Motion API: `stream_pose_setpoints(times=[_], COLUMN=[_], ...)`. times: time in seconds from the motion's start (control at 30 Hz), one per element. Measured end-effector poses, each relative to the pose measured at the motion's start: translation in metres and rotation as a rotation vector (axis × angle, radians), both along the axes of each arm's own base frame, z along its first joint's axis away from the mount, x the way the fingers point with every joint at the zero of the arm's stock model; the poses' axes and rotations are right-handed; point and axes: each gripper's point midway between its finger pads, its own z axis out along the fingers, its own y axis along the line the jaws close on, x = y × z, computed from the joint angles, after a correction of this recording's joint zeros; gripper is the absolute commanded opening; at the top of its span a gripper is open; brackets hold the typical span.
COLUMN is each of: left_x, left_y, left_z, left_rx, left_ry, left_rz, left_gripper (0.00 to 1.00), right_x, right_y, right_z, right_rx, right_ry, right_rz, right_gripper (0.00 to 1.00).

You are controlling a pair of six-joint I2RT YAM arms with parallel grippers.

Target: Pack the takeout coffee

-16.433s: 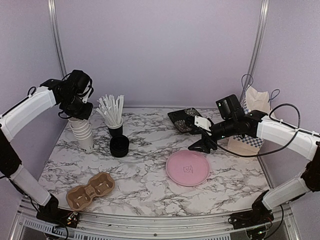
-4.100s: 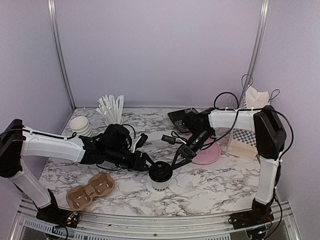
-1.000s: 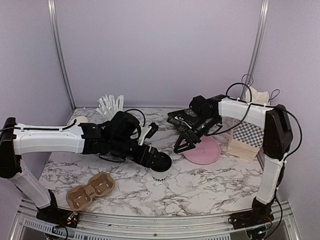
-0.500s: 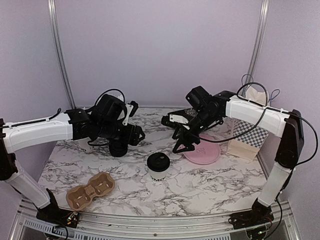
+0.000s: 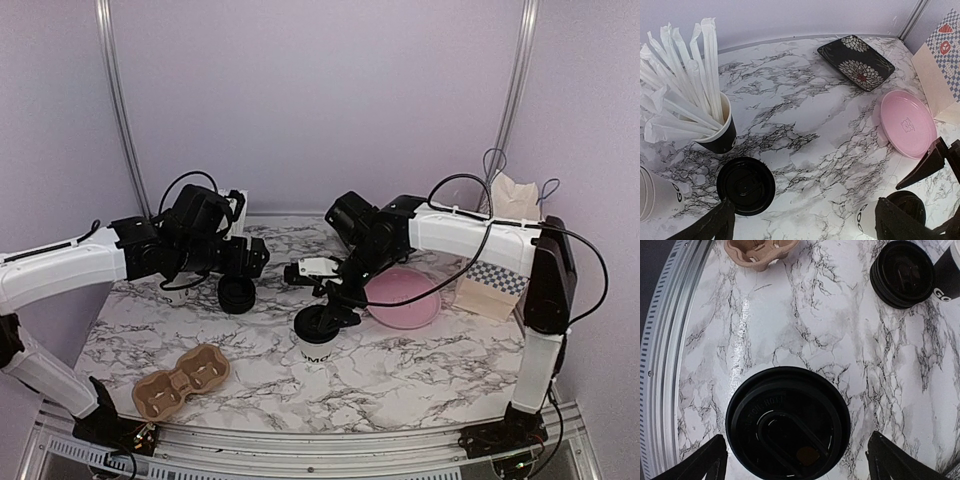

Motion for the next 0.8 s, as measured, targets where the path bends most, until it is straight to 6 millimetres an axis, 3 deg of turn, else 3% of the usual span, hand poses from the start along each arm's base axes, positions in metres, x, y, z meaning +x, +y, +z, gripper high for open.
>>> stream_pose_setpoints(times=[0.2,0.53,0.8], left_x=[-0.003,0.0,0.001], left_y=[0.011,0.022,0.035], left_z=[0.001,0.003,0.018], left_rx=[-0.003,0.0,-0.021], left_ry=[-0.009,-0.021,-0.058], left_rz=[0.028,0.058,0.087], left_gripper=[0.99,0.99,0.99], right_x=[-0.001,0.0,0.005], right_y=[0.001,0.0,0.002], right_z=[-0.013,-0.015,-0.016], right_rx=[-0.032,-0.044,-0.047], right_ry=[0.027,0.027,0.018], right_rz=[0.004,-0.01,-0.038], right_gripper=[0.89,0.75,0.69])
